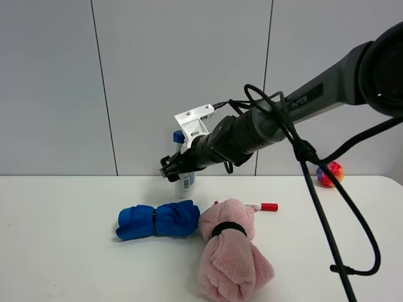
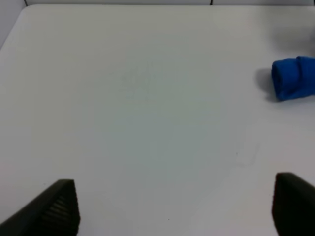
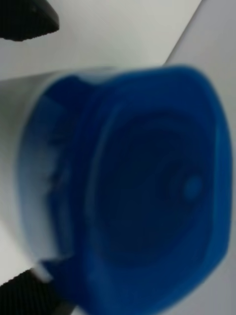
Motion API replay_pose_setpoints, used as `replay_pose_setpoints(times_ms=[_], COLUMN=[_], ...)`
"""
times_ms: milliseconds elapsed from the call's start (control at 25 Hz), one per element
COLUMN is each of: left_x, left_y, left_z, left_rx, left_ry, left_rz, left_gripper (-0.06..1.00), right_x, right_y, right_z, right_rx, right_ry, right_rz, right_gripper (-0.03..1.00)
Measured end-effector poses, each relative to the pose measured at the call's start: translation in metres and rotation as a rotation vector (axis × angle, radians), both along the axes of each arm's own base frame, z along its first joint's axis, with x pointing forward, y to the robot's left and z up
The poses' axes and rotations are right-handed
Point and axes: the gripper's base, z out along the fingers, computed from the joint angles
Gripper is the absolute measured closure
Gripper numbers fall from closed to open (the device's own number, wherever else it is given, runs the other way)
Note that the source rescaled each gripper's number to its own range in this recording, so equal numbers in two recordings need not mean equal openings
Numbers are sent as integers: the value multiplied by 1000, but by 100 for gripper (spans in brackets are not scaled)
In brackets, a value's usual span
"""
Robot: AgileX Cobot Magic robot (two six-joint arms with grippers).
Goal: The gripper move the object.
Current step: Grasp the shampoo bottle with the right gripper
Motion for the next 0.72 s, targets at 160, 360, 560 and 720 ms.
replay_pose_setpoints(times_ms=[160, 360, 560, 720], left_x=[0, 0, 0, 0], left_y=[0, 0, 0, 0], left_z=[0, 0, 0, 0], left_rx=[0, 0, 0, 0], left_ry=[0, 0, 0, 0], left_rz=[0, 0, 0, 0], left_gripper=[-6, -6, -6, -6], right_x=[1, 1, 1, 2], right_y=[7, 8, 8, 7], right_z=[0, -4, -4, -4], right_rx=[6, 3, 3, 4], right_ry=[-17, -24, -27, -35], right_rz=[7, -1, -4, -10], right_gripper=[-2, 0, 11, 21])
